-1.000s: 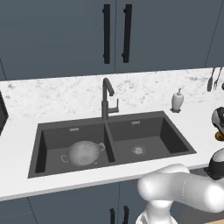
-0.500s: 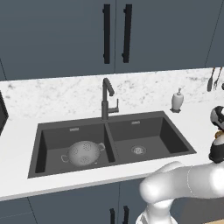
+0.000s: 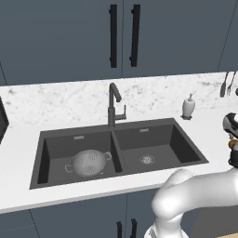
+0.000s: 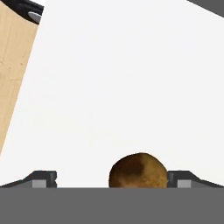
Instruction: Put the colander in the sink, put the pear in the colander, and turn on the sink faucet and pour water over the colander.
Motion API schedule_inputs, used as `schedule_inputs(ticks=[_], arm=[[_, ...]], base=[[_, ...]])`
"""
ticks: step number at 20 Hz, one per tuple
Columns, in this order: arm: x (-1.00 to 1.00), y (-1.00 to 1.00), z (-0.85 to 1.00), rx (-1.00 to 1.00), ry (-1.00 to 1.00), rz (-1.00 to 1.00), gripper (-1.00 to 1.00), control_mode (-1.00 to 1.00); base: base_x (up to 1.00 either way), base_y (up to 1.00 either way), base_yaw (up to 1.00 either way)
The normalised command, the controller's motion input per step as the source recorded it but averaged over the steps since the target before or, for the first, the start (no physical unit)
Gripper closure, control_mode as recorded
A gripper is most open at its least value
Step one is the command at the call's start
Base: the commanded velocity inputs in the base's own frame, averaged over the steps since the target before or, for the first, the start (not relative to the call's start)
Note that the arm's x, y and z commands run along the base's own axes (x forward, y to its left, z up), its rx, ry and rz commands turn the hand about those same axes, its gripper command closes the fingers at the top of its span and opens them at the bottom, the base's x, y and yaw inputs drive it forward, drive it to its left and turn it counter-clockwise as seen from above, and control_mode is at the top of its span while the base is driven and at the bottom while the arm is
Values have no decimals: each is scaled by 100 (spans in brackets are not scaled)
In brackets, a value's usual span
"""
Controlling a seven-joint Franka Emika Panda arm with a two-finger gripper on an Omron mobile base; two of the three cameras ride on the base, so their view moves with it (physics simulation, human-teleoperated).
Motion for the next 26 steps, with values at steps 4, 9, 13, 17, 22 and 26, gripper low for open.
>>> schedule_inputs(ticks=[4,9,13,17,22,26], arm=[[22,-18,-28,0,5,6,-100,-100],[21,-14,-27,0,4,6,-100,-100],[22,-10,-26,0,2,6,-100,-100],[8,-19,-34,0,2,4,-100,-100],[-5,-1,-50,-1,4,1,-100,-100],[-26,0,-63,-3,8,0,100,-100]], base=[[0,0,0],[0,0,0],[0,0,0],[0,0,0],[0,0,0],[0,0,0]])
